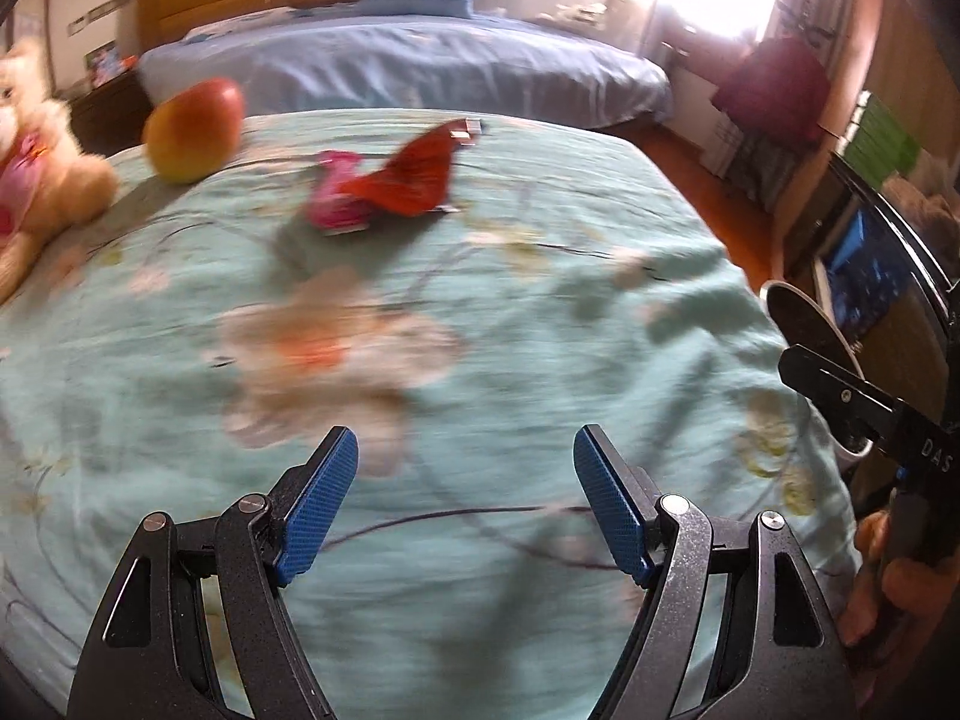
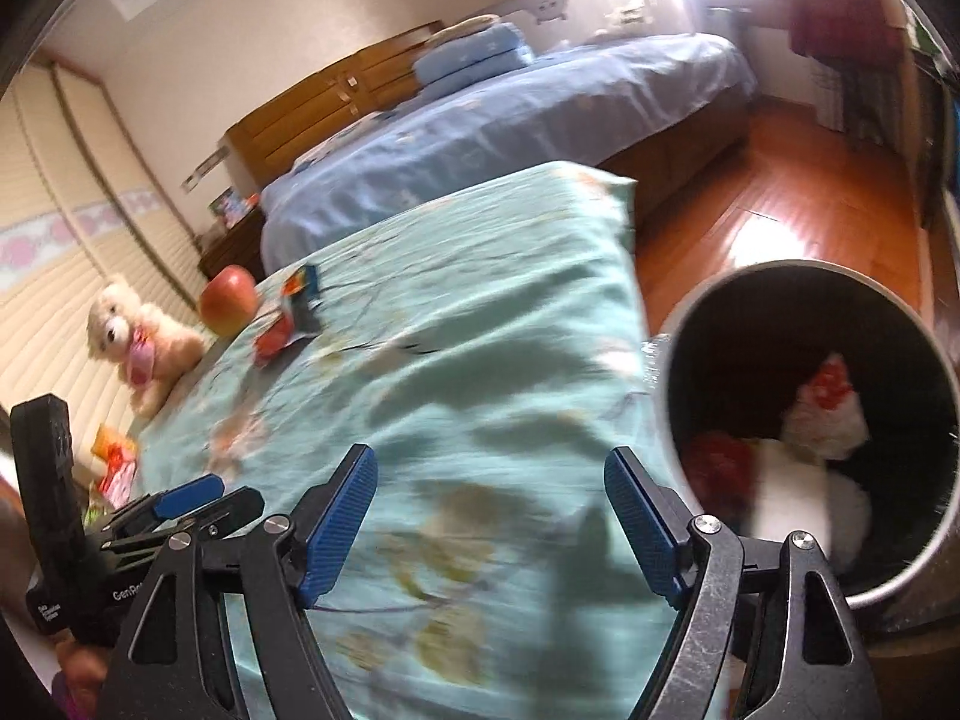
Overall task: Collect trash
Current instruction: 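Move both tools back over the pink brush and red wrapper on the bed, then grasp the pink brush with the left tool while the right tool grasps the red wrapper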
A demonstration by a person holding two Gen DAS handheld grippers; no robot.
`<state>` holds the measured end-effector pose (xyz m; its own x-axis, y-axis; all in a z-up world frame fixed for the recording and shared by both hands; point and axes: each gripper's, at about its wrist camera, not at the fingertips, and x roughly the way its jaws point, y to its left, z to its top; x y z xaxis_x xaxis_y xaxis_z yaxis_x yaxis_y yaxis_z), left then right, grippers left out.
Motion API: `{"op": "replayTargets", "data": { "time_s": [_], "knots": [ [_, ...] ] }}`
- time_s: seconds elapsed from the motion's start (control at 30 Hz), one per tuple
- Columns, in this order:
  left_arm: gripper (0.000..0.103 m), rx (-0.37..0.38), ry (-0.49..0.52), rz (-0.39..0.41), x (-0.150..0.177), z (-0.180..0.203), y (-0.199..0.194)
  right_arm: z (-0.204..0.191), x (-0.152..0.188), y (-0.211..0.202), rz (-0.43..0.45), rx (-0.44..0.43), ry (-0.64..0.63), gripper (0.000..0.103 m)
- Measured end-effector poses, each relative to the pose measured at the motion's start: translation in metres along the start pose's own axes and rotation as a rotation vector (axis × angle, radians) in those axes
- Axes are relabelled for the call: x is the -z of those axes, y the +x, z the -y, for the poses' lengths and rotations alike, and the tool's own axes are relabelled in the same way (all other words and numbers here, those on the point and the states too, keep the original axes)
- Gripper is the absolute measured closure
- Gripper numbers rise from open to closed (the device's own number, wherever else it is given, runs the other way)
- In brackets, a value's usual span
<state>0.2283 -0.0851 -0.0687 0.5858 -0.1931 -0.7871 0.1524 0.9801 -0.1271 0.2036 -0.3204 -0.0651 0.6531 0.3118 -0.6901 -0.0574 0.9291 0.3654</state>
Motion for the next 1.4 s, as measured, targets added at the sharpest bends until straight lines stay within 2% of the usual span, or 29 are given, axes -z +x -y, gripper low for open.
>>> {"op": "replayTargets", "data": {
  "time_s": [0.43, 0.9, 1.13, 1.2, 1.27, 1.3, 1.33, 1.37, 1.4],
  "knots": [
    [0.027, -0.051, -0.104, -0.002, -0.001, -0.063, -0.002, -0.057, -0.019, 0.049, -0.048, -0.096, -0.059, 0.023],
    [0.026, -0.085, -0.102, -0.018, -0.026, -0.085, 0.016, -0.087, -0.050, 0.099, -0.084, -0.163, -0.065, 0.024],
    [0.023, -0.097, -0.077, -0.030, -0.045, -0.086, 0.031, -0.101, -0.072, 0.135, -0.101, -0.198, -0.058, 0.026],
    [0.022, -0.101, -0.058, -0.029, -0.051, -0.083, 0.036, -0.102, -0.077, 0.145, -0.106, -0.208, -0.047, 0.033],
    [0.021, -0.111, -0.040, -0.032, -0.056, -0.081, 0.042, -0.101, -0.083, 0.156, -0.111, -0.226, -0.021, 0.050],
    [0.020, -0.113, -0.035, -0.032, -0.058, -0.080, 0.044, -0.100, -0.086, 0.161, -0.113, -0.235, -0.007, 0.055],
    [0.020, -0.111, -0.033, -0.031, -0.061, -0.080, 0.046, -0.099, -0.089, 0.165, -0.118, -0.248, 0.007, 0.067],
    [0.020, -0.109, -0.032, -0.030, -0.064, -0.079, 0.048, -0.097, -0.091, 0.170, -0.127, -0.268, 0.023, 0.085],
    [0.020, -0.110, -0.031, -0.027, -0.068, -0.078, 0.051, -0.096, -0.092, 0.173, -0.135, -0.280, 0.034, 0.092]
  ]
}}
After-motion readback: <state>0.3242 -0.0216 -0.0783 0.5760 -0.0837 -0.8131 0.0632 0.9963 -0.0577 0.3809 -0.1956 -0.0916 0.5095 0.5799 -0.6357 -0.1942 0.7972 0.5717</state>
